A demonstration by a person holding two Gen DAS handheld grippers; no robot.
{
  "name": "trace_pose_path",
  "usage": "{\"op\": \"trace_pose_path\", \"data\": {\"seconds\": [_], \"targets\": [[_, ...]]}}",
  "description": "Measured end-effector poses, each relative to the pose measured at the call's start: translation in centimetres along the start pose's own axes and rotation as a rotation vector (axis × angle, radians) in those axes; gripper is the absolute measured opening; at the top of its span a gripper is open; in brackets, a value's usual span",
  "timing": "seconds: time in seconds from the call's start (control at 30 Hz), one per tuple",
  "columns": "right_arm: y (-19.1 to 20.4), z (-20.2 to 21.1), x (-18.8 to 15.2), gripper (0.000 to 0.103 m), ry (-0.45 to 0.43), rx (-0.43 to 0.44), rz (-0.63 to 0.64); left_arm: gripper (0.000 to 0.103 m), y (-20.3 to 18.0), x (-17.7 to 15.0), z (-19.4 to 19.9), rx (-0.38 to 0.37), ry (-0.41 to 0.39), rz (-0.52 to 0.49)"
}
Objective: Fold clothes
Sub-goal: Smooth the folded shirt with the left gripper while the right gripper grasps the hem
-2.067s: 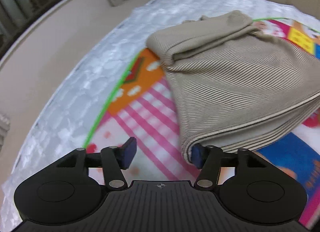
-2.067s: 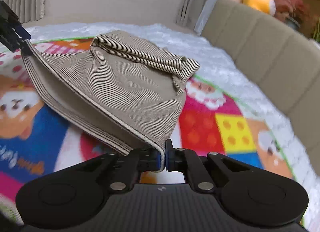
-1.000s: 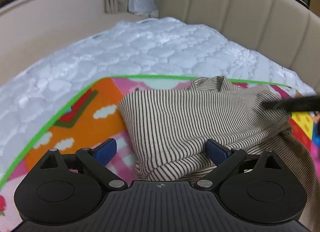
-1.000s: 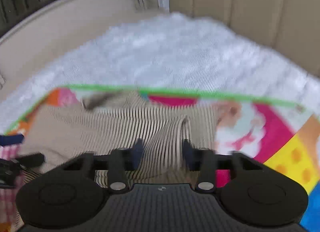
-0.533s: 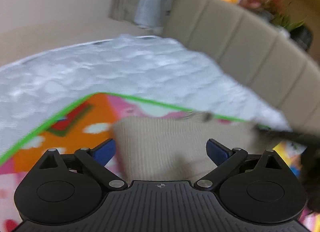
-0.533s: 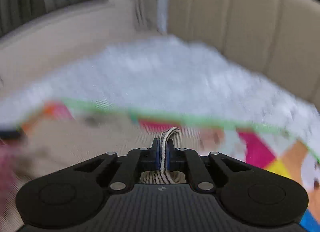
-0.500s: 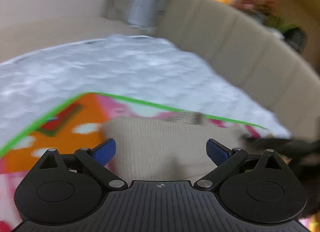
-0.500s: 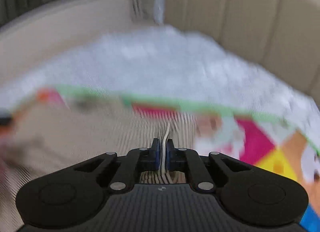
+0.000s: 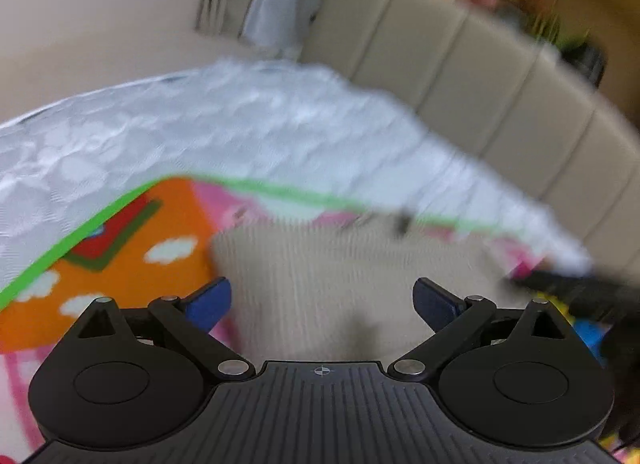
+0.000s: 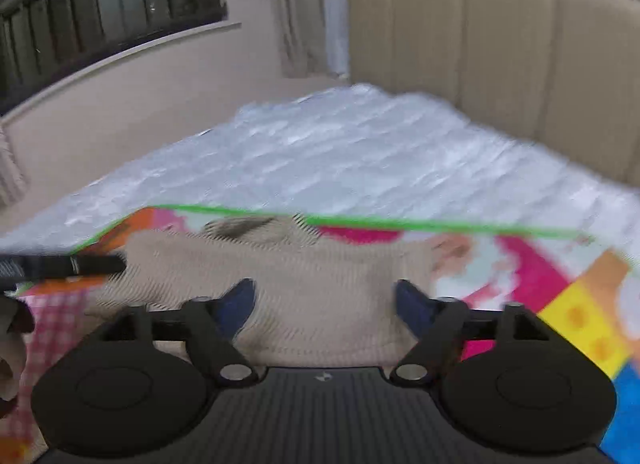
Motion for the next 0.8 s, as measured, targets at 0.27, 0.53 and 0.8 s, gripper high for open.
{"op": "trace_pose_path", "data": {"seconds": [0.27, 0.53, 0.8], "targets": [[1.0, -2.5, -2.3, 0.103, 0.044, 0.049, -0.03, 0.1, 0.3, -1.8, -3.0, -0.036, 0.094, 0.008], [1.3, -1.9, -2.0, 0.103, 0.086, 0.055, -0.008, 0.101, 0.1, -2.3, -2.7, 0.017, 0.091, -0.049], [1.0, -0.7, 3.8, 0.081, -0.079, -0.076, 0.068, 0.101, -0.8, 0.8, 0.5, -0.085, -0.107, -0.007]]}}
Point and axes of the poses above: each gripper's, at about its wrist camera, not at the fingertips, and z roughly against the way its jaws point, y to its left, x to its top, the point moved 8 cm from there along -z, roughly the way its jaws point, and after that the axes turned 9 degrees about y, right-handed, at the moved point
